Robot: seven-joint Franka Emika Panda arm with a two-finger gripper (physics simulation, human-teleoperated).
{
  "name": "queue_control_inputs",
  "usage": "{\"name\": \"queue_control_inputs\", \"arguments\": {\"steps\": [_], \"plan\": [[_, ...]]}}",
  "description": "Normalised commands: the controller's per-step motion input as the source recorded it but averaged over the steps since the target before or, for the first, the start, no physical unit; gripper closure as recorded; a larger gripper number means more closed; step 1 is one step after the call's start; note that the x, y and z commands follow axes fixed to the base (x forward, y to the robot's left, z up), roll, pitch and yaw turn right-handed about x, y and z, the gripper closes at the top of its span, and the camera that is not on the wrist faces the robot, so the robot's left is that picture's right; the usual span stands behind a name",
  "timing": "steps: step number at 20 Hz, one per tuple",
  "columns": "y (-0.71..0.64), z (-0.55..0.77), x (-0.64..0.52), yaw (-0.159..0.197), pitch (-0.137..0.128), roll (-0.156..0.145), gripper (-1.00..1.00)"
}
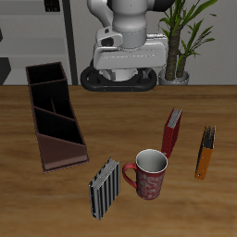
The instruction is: Place the striped book into the right desk caddy's left compartment
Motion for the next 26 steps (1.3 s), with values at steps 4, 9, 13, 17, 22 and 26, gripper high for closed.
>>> {"name": "queue_control_inputs", "arguments": {"steps": [4,9,13,17,22,26], "plan": [[-0.32,0.08,0.51,0.057,0.030,0.006,-1.00],[-0.38,0.20,0.46,0.045,-0.052,-0.018,-1.00],[-0.40,0.20,0.43,-0.014,0.009,-0.036,-1.00],[-0.28,0.09,0.31,-0.017,-0.006,-0.038,-1.00],[-0.11,-0.10,0.31,-0.027,-0.008,-0.012,-1.00],[0.07,-0.10,0.27,-0.065,-0.042,-0.011,-1.00]]}}
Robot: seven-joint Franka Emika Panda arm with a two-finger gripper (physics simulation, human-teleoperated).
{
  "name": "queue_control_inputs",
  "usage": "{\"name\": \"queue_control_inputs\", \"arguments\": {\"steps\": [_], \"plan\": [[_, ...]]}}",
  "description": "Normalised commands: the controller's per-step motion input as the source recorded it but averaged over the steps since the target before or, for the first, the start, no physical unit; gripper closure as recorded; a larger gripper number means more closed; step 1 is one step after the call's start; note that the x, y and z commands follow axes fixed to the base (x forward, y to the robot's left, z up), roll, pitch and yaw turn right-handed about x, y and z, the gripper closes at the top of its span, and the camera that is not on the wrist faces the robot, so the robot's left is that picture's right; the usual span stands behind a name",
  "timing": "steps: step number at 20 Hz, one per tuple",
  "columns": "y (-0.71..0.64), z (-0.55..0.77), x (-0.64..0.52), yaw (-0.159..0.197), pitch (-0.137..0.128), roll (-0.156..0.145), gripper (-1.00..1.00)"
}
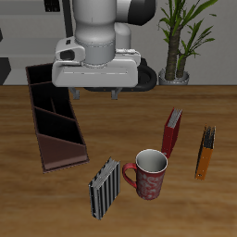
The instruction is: Place the striped book into the right desk caddy's left compartment
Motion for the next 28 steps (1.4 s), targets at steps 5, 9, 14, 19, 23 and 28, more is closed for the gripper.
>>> {"name": "queue_control_inputs", "arguments": {"steps": [5,9,14,19,23,28], "plan": [[0.20,-0.13,0.25,-0.048,-0.032,0.003,-1.00],[0.08,-0.18,0.20,-0.023,-0.043,-0.008,-1.00],[-0.02,-0.25,0.13,-0.062,-0.056,0.008,-1.00],[-0.07,-0.42,0.18,-0.068,0.019,-0.010,-1.00],[-0.03,-0.35,0.16,-0.020,0.030,-0.013,-1.00],[-0.02,-0.37,0.12,-0.007,0.032,0.000,-1.00]]}}
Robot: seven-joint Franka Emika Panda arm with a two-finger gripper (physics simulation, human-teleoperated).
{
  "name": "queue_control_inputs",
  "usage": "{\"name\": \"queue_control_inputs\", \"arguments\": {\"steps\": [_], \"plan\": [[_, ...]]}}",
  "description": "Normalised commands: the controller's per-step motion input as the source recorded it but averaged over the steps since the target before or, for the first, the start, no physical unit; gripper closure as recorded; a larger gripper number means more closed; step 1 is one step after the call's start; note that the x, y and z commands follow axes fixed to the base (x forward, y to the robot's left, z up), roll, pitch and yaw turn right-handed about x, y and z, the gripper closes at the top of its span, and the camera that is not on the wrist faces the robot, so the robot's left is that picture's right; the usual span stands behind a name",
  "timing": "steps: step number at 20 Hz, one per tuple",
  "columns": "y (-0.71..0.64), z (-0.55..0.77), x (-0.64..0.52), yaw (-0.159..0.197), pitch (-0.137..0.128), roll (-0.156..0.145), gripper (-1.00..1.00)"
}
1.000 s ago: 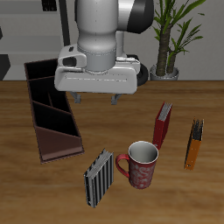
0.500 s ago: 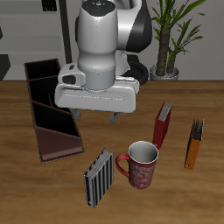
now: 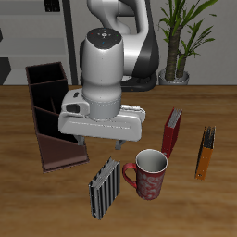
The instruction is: Place the striped book into the right desk caddy's left compartment
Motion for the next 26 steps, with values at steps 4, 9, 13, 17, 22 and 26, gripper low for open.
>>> {"name": "queue_control_inputs", "arguments": {"steps": [4,9,13,17,22,26], "plan": [[0.02,-0.23,0.04,-0.027,0.024,0.008,-1.00],[0.05,-0.24,0.06,-0.019,0.026,0.005,-1.00],[0.01,-0.26,0.10,-0.011,0.033,-0.001,-1.00],[0.02,-0.32,0.09,-0.009,0.039,0.003,-1.00],[0.07,-0.27,0.06,-0.003,0.035,0.017,-1.00],[0.00,-0.29,0.05,-0.032,0.038,0.003,1.00]]}}
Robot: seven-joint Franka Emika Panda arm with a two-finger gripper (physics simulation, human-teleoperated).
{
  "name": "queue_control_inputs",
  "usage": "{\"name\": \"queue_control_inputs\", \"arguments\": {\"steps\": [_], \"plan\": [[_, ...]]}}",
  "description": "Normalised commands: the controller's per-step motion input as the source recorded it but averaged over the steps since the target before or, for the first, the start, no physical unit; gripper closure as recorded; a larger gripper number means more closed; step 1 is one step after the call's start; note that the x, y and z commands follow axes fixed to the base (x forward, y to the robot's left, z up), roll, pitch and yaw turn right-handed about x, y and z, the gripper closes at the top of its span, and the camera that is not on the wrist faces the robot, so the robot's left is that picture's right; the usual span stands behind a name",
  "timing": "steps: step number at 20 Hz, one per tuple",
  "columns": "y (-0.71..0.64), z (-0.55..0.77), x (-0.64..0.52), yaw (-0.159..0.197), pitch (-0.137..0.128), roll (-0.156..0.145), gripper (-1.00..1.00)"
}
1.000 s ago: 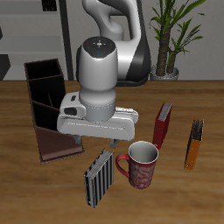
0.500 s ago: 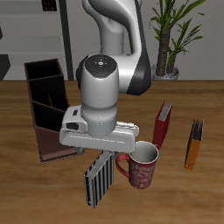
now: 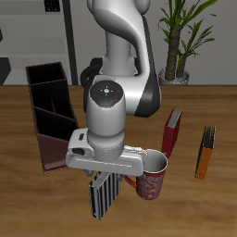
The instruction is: Place the striped book into the right desk caddy's left compartment
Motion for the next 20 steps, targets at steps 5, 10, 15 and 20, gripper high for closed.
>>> {"name": "queue_control_inputs", "arguments": {"steps": [5,10,15,20], "plan": [[-0.08,-0.16,0.04,-0.012,0.025,-0.013,1.00],[-0.03,0.02,-0.02,-0.001,-0.007,-0.003,1.00],[-0.06,0.48,-0.21,0.017,-0.069,-0.010,1.00],[-0.18,0.78,-0.38,0.007,-0.096,-0.027,1.00]]}}
